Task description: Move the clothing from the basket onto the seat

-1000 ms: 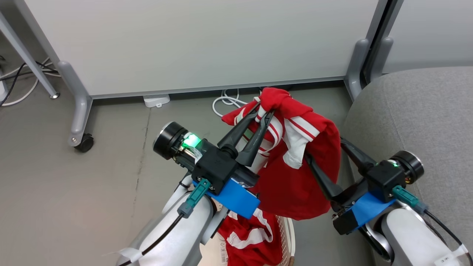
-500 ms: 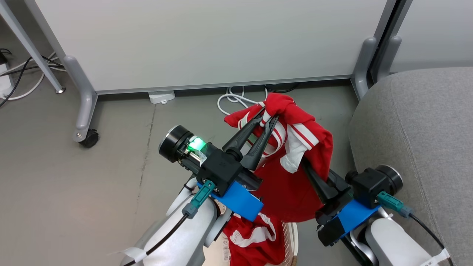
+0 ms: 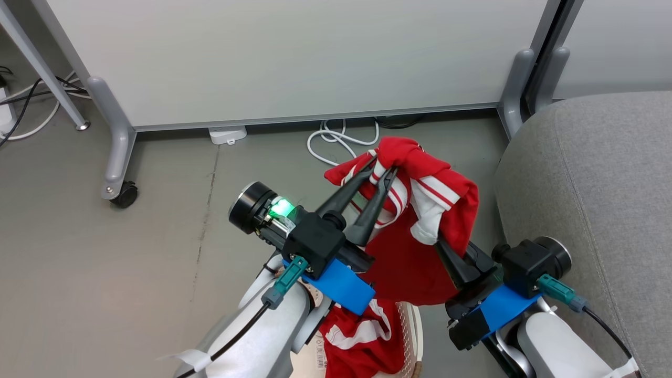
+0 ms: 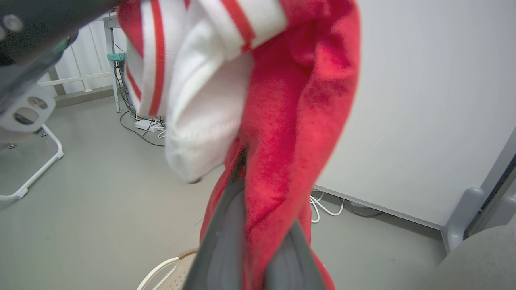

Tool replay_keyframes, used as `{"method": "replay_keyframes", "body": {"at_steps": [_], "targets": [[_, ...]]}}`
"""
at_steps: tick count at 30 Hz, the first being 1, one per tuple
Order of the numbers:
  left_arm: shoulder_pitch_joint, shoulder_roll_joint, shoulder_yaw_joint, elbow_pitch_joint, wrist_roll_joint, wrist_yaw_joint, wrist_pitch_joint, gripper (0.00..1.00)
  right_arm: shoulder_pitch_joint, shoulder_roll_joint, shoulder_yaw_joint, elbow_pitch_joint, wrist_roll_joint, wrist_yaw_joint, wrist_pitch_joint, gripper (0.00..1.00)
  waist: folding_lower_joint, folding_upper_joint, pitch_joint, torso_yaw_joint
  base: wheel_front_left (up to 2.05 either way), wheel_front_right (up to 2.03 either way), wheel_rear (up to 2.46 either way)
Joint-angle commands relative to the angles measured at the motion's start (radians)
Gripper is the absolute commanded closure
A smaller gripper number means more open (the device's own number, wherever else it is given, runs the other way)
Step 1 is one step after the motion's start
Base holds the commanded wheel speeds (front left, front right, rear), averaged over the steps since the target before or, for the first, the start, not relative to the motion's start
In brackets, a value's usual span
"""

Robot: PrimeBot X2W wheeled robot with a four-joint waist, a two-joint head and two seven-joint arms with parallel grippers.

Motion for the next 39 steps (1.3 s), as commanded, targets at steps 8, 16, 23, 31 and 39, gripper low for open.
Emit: {"method": "replay_keyframes", "body": {"at_steps": [8, 16, 23, 31, 39], "targets": [[-0.005, -0.001, 0.000, 0.004, -0.013, 0.005, -0.006, 0.00, 0.019, 0.011, -0.014, -0.008, -0.009, 0.000, -0.003, 1.00, -0.0001, 0.0000, -0.004, 0.001, 0.00, 0.00, 0.00], [0.003, 0.008, 0.002, -0.003, -0.015, 0.011, -0.006, 0.00, 0.028, 0.020, -0.040, -0.013, -0.013, 0.000, -0.003, 1.00, -0.0001, 0.0000, 0.007, -0.013, 0.00, 0.00, 0.00], [0.007, 0.017, -0.004, -0.003, -0.013, 0.008, -0.006, 0.00, 0.034, 0.035, -0.083, -0.022, -0.022, 0.000, -0.003, 1.00, -0.0001, 0.0000, 0.030, -0.054, 0.00, 0.00, 0.00], [-0.003, 0.022, -0.017, 0.008, -0.011, 0.002, -0.005, 0.00, 0.049, 0.050, -0.141, -0.035, -0.034, 0.000, -0.003, 1.00, -0.0001, 0.0000, 0.056, -0.108, 0.00, 0.00, 0.00], [-0.012, 0.023, -0.033, 0.019, -0.011, -0.002, -0.005, 0.00, 0.066, 0.062, -0.213, -0.048, -0.046, 0.000, -0.003, 1.00, -0.0001, 0.0000, 0.070, -0.172, 0.00, 0.00, 0.00]]}}
